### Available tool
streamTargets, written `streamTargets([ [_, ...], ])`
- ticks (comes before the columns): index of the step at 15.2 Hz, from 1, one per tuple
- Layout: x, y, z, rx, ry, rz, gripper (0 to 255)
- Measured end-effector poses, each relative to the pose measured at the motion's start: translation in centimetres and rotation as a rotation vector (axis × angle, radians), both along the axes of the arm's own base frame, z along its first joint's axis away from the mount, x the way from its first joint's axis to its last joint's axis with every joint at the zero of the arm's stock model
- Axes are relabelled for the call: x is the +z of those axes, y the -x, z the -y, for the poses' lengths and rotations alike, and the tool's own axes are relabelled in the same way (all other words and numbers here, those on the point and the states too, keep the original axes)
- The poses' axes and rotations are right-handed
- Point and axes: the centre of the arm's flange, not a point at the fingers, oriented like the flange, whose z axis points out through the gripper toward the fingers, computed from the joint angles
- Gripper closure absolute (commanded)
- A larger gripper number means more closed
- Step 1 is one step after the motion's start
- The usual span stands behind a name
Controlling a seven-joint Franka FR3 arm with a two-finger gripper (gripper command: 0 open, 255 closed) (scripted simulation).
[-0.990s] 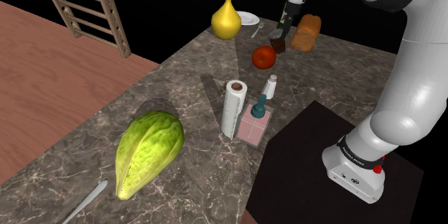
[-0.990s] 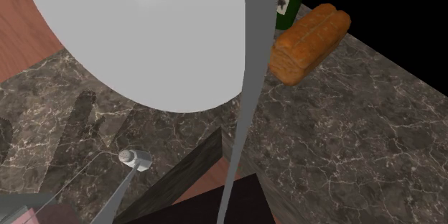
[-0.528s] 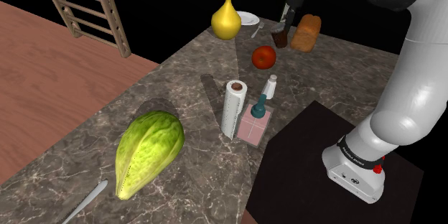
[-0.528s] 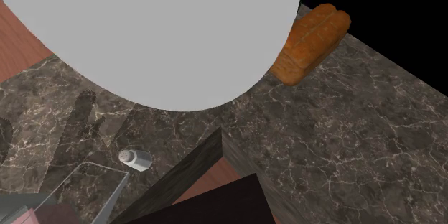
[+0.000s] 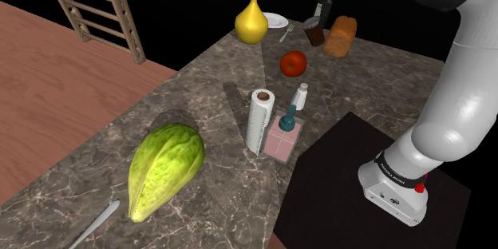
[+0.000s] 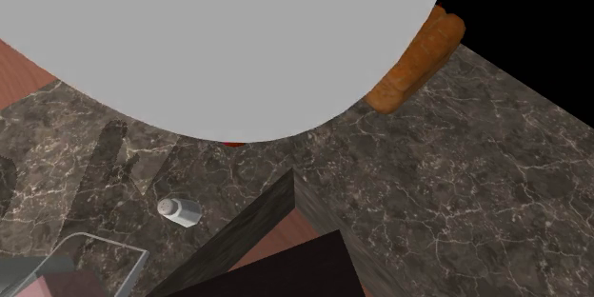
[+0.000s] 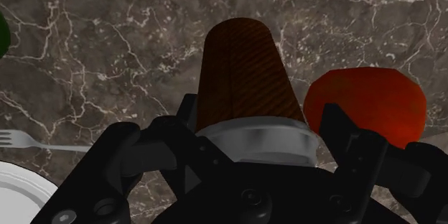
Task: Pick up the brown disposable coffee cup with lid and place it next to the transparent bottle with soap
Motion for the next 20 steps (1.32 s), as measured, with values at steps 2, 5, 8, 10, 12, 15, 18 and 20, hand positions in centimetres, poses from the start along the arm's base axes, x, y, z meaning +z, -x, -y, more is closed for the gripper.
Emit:
streamTargets([
  [2, 1.1, -0.1, 0.1, 0.000, 0.000, 0.000, 255],
  [5, 2.6, -0.1, 0.1, 0.000, 0.000, 0.000, 255],
  [8, 4.3, 0.0, 0.0, 0.000, 0.000, 0.000, 255],
  [10, 5.4, 0.0, -0.1, 0.000, 0.000, 0.000, 255],
  [12, 6.3, 0.0, 0.0, 0.000, 0.000, 0.000, 255],
  [15, 7.9, -0.1, 0.1, 0.000, 0.000, 0.000, 255],
  [18, 9.5, -0.1, -0.1, 0.000, 0.000, 0.000, 255],
  [20, 10.5, -0.1, 0.0, 0.000, 0.000, 0.000, 255],
])
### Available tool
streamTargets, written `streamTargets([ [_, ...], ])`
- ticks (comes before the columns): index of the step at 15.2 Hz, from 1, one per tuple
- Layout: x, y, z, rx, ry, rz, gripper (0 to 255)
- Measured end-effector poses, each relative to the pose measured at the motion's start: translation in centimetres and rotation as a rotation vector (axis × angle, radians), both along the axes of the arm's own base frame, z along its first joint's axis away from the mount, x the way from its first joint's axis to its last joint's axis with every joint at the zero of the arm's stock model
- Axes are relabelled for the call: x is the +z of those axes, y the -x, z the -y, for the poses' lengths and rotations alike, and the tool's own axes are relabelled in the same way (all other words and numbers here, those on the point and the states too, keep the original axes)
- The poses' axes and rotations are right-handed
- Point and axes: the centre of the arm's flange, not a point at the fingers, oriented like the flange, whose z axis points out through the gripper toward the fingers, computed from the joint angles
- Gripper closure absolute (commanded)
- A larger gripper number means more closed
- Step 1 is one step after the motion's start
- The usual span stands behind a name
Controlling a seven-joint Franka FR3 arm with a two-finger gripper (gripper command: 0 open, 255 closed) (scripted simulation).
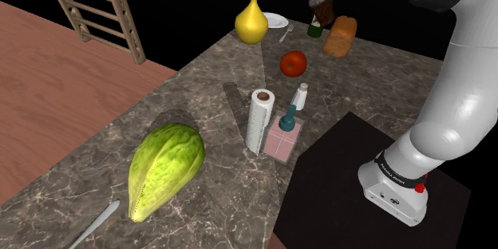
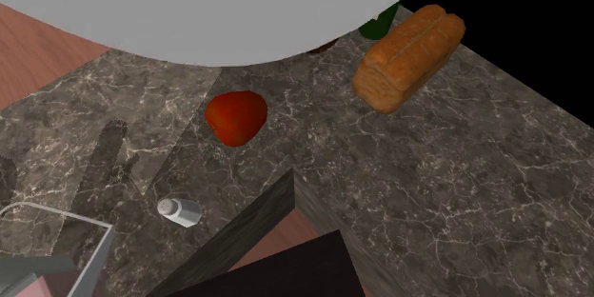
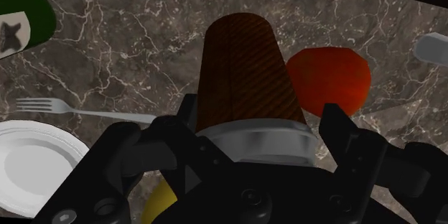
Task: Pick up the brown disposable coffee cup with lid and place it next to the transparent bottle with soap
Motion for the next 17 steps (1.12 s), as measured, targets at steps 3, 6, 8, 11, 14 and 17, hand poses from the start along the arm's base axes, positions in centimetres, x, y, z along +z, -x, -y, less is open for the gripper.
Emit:
streamTargets([
  [3, 1.6, -0.1, 0.0, 0.000, 0.000, 0.000, 255],
  [6, 3.1, 0.1, -0.1, 0.000, 0.000, 0.000, 255],
  [8, 4.2, 0.0, 0.0, 0.000, 0.000, 0.000, 255],
  [11, 5.8, 0.0, 0.0, 0.000, 0.000, 0.000, 255],
  [14, 6.6, 0.9, -2.5, 0.000, 0.000, 0.000, 255],
  [17, 6.5, 2.5, -5.9, 0.000, -0.001, -0.001, 255],
])
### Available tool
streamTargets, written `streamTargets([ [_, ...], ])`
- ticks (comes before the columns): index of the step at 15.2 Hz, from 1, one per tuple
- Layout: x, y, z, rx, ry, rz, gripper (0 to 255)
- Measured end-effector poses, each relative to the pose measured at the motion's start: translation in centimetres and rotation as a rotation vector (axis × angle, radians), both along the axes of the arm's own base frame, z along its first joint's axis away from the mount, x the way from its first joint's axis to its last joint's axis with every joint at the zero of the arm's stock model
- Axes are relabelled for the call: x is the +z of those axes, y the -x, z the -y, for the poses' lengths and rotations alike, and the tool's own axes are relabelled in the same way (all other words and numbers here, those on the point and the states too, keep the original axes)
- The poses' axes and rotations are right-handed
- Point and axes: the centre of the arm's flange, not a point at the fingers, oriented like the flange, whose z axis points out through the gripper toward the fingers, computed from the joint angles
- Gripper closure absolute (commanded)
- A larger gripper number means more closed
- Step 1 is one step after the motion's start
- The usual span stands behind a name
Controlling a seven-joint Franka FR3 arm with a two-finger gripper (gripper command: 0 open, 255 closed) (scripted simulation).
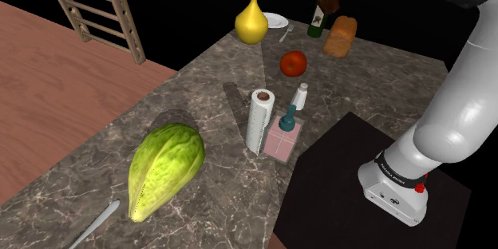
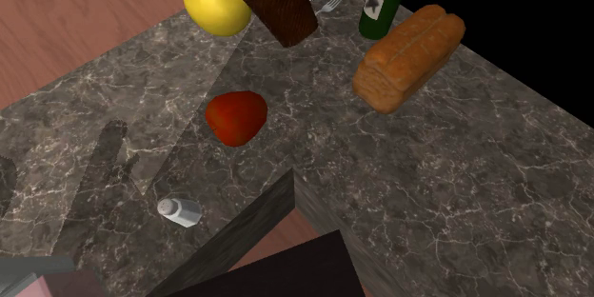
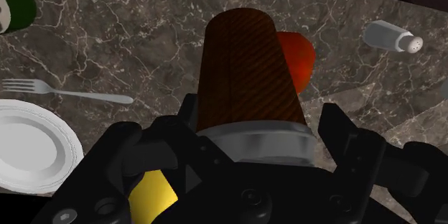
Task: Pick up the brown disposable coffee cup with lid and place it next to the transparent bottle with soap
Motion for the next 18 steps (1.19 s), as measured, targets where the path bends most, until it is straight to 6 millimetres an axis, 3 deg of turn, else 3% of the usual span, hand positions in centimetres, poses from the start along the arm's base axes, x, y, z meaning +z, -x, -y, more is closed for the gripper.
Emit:
streamTargets([
  [18, -0.1, 9.4, -22.0, 0.002, 0.000, 0.000, 255],
])
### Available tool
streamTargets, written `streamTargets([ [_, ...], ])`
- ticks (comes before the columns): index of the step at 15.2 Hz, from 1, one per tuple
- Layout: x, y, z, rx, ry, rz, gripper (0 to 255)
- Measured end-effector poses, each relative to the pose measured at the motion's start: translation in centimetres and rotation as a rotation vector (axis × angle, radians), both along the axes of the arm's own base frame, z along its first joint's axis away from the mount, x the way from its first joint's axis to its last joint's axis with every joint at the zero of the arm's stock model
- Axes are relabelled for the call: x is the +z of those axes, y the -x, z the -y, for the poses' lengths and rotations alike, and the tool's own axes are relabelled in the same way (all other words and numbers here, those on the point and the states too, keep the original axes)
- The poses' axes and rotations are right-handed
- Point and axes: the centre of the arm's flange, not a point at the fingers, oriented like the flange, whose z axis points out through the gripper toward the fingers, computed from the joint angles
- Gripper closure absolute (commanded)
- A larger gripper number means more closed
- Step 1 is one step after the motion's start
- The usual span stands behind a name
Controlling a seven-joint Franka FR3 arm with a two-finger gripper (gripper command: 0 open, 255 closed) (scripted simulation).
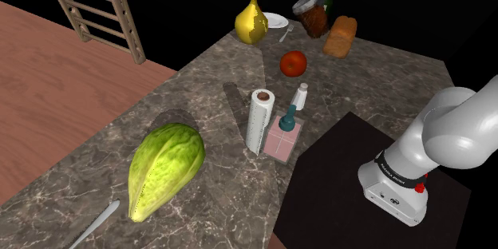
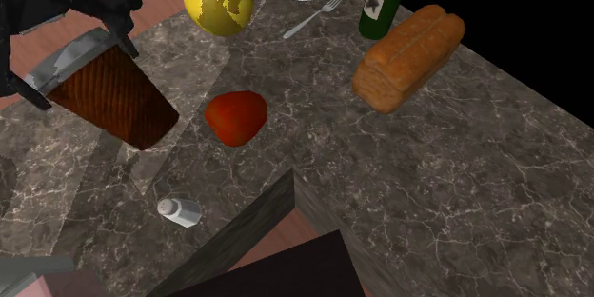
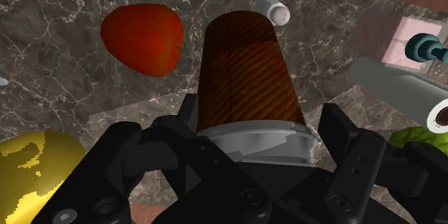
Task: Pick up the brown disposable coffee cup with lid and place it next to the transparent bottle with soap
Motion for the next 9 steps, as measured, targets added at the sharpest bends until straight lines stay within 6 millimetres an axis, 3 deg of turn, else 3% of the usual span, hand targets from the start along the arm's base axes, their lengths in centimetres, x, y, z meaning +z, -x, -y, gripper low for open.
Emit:
streamTargets([
  [9, 0.1, 4.5, -10.8, 0.000, 0.001, 0.000, 255],
])
